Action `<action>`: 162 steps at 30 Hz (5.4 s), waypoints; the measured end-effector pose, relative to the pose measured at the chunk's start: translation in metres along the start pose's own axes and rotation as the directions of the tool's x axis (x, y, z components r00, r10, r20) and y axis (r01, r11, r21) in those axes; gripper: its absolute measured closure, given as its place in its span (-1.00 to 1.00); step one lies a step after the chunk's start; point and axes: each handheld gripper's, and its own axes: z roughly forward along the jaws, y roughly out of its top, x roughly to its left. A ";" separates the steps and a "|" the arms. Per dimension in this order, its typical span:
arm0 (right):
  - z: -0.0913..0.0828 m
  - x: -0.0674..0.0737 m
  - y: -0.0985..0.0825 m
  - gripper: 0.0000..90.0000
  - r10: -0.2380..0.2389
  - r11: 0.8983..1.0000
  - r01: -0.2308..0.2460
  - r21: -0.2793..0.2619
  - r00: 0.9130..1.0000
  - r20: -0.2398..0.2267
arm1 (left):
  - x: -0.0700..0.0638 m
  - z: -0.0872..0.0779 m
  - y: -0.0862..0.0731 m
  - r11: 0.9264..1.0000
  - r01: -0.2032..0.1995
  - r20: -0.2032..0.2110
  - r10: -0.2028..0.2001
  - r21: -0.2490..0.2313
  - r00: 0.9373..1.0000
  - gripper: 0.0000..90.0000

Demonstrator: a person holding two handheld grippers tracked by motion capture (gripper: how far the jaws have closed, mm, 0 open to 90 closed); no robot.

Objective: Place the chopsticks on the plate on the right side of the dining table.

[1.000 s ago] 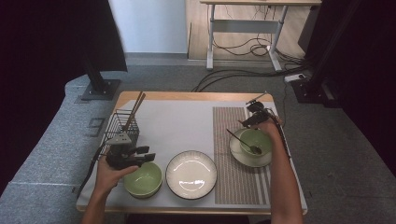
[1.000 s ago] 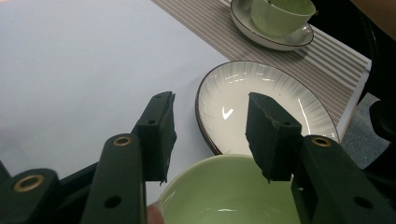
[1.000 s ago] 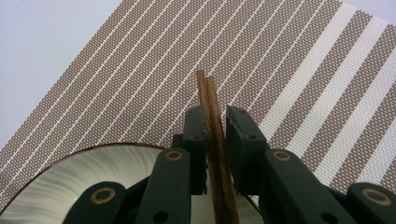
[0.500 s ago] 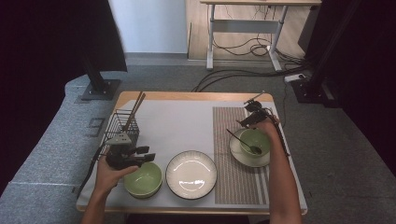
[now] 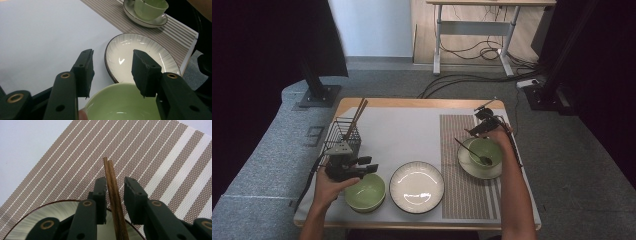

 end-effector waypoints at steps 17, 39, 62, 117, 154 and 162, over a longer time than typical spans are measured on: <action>-0.013 -0.011 -0.002 0.28 0.062 0.996 -0.059 -0.065 0.997 0.055 | -0.002 -0.001 0.001 1.000 -0.009 0.002 0.009 -0.004 1.000 0.16; -0.001 -0.013 -0.001 0.21 0.079 0.997 -0.076 -0.035 0.992 0.098 | -0.002 -0.003 0.001 1.000 -0.007 0.001 0.007 -0.014 1.000 0.16; 0.003 -0.010 -0.001 0.20 0.045 0.999 -0.044 -0.013 0.995 0.089 | -0.002 -0.003 0.001 1.000 -0.007 0.004 0.007 -0.010 1.000 0.16; 0.009 -0.002 0.013 0.16 0.010 1.000 -0.011 0.017 0.997 0.080 | -0.001 -0.004 0.001 1.000 -0.004 0.008 0.004 -0.015 1.000 0.16; 0.008 0.010 0.014 0.15 -0.080 0.996 0.078 0.053 0.996 0.031 | -0.002 -0.003 0.002 1.000 -0.007 0.011 0.007 -0.011 1.000 0.15; 0.008 0.011 0.014 0.15 -0.093 0.994 0.092 0.054 0.995 0.029 | -0.002 -0.003 0.002 1.000 -0.006 0.012 0.006 -0.011 1.000 0.15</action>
